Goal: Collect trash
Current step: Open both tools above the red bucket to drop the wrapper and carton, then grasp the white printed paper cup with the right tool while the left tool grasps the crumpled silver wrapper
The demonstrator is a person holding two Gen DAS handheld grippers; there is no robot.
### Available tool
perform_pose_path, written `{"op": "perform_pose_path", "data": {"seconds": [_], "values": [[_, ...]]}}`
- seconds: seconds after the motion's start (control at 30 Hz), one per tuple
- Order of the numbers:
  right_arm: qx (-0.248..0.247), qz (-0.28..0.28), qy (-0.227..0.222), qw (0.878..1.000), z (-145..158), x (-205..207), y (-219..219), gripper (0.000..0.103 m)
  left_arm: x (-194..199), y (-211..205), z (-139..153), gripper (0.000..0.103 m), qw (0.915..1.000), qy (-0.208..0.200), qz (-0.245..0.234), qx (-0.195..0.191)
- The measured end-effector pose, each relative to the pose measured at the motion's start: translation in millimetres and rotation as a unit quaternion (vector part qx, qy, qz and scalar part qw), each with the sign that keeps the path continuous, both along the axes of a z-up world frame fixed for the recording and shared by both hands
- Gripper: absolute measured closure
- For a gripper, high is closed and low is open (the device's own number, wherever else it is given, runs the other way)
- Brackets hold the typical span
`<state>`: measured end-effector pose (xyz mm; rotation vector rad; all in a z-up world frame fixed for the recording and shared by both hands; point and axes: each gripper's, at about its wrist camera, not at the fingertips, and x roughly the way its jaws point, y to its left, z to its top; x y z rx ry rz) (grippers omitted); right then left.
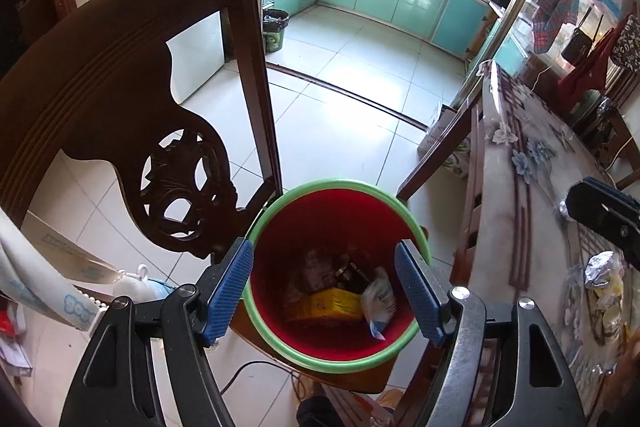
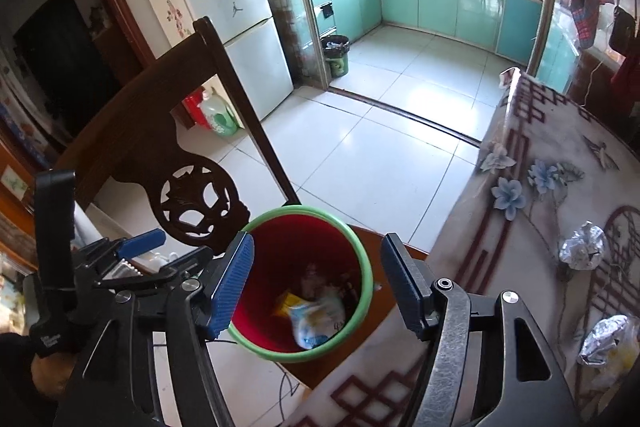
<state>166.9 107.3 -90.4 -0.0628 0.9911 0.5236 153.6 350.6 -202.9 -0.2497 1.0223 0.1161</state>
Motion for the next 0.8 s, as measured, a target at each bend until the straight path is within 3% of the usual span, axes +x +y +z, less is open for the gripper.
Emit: {"op": "perform_pose_path", "data": {"seconds": [0.23, 0.33, 0.5, 0.57, 0.7, 0.8], "values": [[-0.022, -0.063, -0.003, 0.998, 7.3, -19.6, -59.7, 0.038, 3.1, -41.8, 12.6, 0.03, 0.9984, -0.015, -0.049, -0.022], [-0.053, -0.115, -0.001, 0.992, 7.2, -34.6, -110.5, 0.038, 7.7, -74.3, 17.9, 0.03, 0.9958, -0.016, -0.085, -0.029], [-0.105, -0.208, 0.005, 0.973, 11.3, -61.1, -212.4, 0.035, 8.1, -140.8, 31.6, 0.03, 0.9885, -0.027, -0.145, -0.037], [-0.147, -0.243, 0.013, 0.959, 9.1, -72.4, -265.6, 0.03, 5.1, -167.9, 36.3, 0.03, 0.9854, -0.03, -0.162, -0.046], [-0.226, -0.26, 0.047, 0.938, -6.9, -87.6, -348.0, 0.029, -1.5, -222.3, 41.3, 0.03, 0.9799, -0.021, -0.191, -0.054], [-0.261, -0.239, 0.083, 0.932, -30.8, -92.2, -389.2, 0.029, -7.5, -263.4, 43.0, 0.03, 0.9763, -0.016, -0.21, -0.053]]}}
